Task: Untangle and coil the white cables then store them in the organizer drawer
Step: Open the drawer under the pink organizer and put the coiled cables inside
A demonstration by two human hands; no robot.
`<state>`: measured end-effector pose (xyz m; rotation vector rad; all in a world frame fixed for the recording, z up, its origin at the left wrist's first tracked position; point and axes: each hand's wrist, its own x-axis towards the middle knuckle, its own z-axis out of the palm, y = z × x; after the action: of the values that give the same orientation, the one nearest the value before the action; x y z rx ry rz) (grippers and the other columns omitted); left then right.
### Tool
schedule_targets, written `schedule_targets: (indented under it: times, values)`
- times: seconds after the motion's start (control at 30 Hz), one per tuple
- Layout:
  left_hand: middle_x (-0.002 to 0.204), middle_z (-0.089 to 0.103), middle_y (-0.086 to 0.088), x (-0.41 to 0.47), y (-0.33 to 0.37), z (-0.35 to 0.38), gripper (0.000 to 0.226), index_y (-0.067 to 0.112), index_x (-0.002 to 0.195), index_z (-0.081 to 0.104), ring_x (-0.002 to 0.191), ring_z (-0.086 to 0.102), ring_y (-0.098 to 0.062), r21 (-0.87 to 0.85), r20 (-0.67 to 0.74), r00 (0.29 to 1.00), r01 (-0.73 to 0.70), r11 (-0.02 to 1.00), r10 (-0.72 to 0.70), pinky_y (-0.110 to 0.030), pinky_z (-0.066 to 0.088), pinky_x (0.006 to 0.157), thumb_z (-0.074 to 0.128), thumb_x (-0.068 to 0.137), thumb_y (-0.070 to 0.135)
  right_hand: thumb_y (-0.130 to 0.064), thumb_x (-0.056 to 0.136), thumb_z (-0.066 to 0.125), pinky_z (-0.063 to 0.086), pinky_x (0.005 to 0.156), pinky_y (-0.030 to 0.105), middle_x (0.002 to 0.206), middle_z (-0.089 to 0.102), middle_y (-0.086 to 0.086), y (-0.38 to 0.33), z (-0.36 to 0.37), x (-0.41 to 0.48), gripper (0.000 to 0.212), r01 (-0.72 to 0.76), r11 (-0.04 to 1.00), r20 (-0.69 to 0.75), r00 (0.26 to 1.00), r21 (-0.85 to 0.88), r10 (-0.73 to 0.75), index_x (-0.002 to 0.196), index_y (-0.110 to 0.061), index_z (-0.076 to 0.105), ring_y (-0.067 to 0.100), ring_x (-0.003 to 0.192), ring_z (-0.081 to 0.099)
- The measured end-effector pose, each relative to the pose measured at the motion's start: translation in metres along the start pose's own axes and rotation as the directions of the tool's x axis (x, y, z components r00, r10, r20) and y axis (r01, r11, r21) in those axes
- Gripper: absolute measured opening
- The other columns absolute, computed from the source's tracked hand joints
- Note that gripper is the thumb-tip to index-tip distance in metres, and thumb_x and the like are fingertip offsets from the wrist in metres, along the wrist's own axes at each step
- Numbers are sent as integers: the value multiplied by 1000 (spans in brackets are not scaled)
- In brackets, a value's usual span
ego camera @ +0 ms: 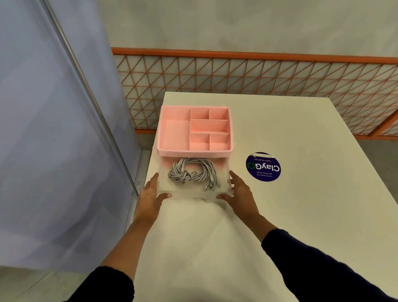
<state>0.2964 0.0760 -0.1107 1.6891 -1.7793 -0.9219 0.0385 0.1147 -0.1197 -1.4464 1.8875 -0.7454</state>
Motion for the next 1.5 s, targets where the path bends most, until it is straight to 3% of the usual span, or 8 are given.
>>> schedule_targets:
  times: [0.37, 0.47, 0.53, 0.6, 0.7, 0.9, 1.1, 1.5]
  values:
    - [128, 56, -19, 32, 8, -5, 88, 10, 149, 25, 118, 53, -36, -132, 3, 996, 86, 987, -87, -42, 42, 99, 78, 78, 17, -17, 68, 85, 50, 88, 37, 126, 49, 8, -6, -5, 30, 93, -46, 993, -54, 997, 109, 52, 143, -9, 30, 25, 100, 58]
    - [137, 47, -14, 54, 4, -11, 111, 13, 150, 23, 119, 51, -34, -145, 62, 991, 128, 981, -120, -39, 46, 92, 90, 61, 20, -24, 64, 88, 47, 95, 42, 147, 26, 11, -11, -9, 42, 119, -60, 993, -50, 997, 98, 65, 150, -7, 9, 27, 116, 51]
    - [151, 29, -13, 72, 2, -16, 120, 12, 152, 16, 132, 39, -34, -92, 127, 986, 123, 988, -110, -44, 41, 103, 91, 58, 16, -28, 58, 91, 40, 106, 44, 151, 23, 11, -13, -13, 54, 131, -53, 993, -5, 999, 103, 53, 152, -9, 2, 26, 133, 39]
    - [156, 19, -11, 89, 2, -21, 129, 12, 153, 9, 140, 27, -32, -39, 200, 978, 71, 997, -62, -43, 29, 113, 92, 56, 19, -21, 53, 93, 38, 106, 24, 144, 38, 5, -11, -18, 66, 125, -4, 989, 34, 999, 148, -1, 148, -14, 13, 3, 132, 39]
    - [149, 27, 2, 102, 8, -25, 141, 12, 151, 10, 136, 27, -18, -83, 294, 956, 44, 996, -18, -30, 25, 111, 94, 41, 40, -2, 53, 90, 34, 83, -4, 120, 47, -21, -9, -22, 79, 105, 58, 983, 73, 995, 172, -72, 133, -26, 26, -26, 105, 43]
    - [148, 39, -4, 119, 7, -15, 122, 17, 149, 20, 136, 36, -27, -140, 217, 974, 95, 986, -63, -46, 37, 109, 93, 51, 12, -15, 61, 89, 43, 90, 26, 134, 53, 1, -5, -20, 94, 96, -46, 984, 22, 999, 172, 43, 139, -12, 34, 17, 117, 52]
    - [145, 44, -4, 128, 6, -19, 122, 19, 147, 27, 131, 43, -27, -134, 212, 977, 49, 990, -20, -44, 43, 103, 91, 44, 30, -15, 64, 88, 43, 86, 25, 132, 51, 3, -4, -17, 103, 92, -58, 984, 20, 998, 171, 56, 137, -8, 33, 15, 110, 52]
    - [148, 29, -6, 132, 1, -20, 125, 14, 148, 14, 134, 36, -28, -71, 303, 953, 20, 997, 3, -42, 46, 97, 93, 51, 9, -17, 57, 91, 47, 98, 42, 137, 47, -4, 1, -13, 95, 111, -20, 983, 41, 999, 182, 13, 145, -19, 24, 26, 118, 54]
